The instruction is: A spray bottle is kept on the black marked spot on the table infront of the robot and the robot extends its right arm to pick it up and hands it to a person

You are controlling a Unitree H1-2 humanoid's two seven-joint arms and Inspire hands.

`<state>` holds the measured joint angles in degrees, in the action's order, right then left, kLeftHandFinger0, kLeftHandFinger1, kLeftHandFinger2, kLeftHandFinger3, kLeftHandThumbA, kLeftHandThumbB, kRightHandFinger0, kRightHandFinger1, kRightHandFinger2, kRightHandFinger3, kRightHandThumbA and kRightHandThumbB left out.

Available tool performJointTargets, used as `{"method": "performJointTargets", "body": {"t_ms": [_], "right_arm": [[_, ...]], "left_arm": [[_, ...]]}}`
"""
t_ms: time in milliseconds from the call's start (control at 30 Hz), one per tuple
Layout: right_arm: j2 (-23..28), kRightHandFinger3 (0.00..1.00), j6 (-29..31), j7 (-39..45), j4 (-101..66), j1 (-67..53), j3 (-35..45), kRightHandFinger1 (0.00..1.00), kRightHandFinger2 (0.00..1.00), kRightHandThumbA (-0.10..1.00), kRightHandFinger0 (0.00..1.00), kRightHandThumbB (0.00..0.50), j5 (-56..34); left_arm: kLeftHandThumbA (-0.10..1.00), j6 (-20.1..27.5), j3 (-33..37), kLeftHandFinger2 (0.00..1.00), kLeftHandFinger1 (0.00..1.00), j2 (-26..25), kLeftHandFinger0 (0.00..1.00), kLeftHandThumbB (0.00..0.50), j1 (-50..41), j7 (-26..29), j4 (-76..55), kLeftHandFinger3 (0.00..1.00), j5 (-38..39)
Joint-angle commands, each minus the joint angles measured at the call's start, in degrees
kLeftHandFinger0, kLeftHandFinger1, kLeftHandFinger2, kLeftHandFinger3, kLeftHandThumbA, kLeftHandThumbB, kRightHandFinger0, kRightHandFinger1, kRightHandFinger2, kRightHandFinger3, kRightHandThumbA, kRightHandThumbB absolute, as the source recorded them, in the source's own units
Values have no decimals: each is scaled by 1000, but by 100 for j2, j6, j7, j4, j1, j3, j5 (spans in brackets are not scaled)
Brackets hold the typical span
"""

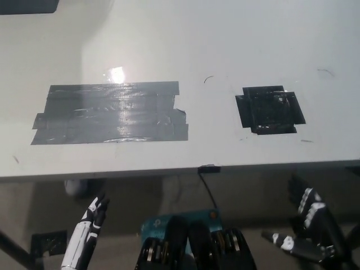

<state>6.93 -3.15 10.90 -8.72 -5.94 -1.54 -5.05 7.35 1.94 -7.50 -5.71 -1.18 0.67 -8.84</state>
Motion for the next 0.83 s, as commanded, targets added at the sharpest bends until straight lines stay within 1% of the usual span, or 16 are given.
{"method": "performJointTargets", "body": {"t_ms": [0,33,133,167,200,267,367,533,633,800], "right_arm": [[-63,1000,1043,-42,611,211,-103,1000,1000,986,1000,361,233],[-61,1000,1070,-37,729,261,-120,1000,1000,974,1000,373,253],[-44,1000,1111,-47,904,292,-182,1000,1000,970,1000,373,351],[-31,1000,1157,-44,959,304,-202,1000,1000,966,1000,368,377],[-29,1000,1178,-47,981,310,-210,1000,1000,966,1000,369,391],[6,1000,1185,-92,1009,356,-233,1000,1000,991,1000,381,514],[28,1000,1164,-138,1032,385,-262,1000,1000,997,1000,390,653],[35,1000,1173,-142,1073,390,-252,1000,1000,993,1000,379,671],[21,1000,1118,-117,1039,381,-243,1000,1000,990,1000,376,625],[22,1000,1124,-138,1031,387,-248,1000,1000,996,1000,370,674]], "left_arm": [[1000,240,-4,1000,1000,-62,1000,308,-44,-114,-74,1000,195],[1000,219,-11,1000,1000,-65,1000,318,-32,-105,-84,1000,193],[1000,184,-7,1000,1000,-65,1000,316,-22,-71,-93,1000,147],[1000,184,-2,1000,1000,-70,1000,306,-18,-70,-84,1000,143],[1000,185,0,1000,1000,-72,1000,306,-17,-69,-81,1000,140],[1000,178,3,1000,1000,-68,1000,289,32,-79,-50,1000,164],[1000,215,5,1000,1000,-80,1000,271,47,-84,-37,1000,173],[1000,183,21,1000,1000,-77,1000,267,60,-88,-25,1000,178],[1000,119,16,1000,1000,-76,1000,273,48,-88,-56,1000,190],[1000,107,27,1000,1000,-88,1000,260,51,-78,-77,1000,157]]}}
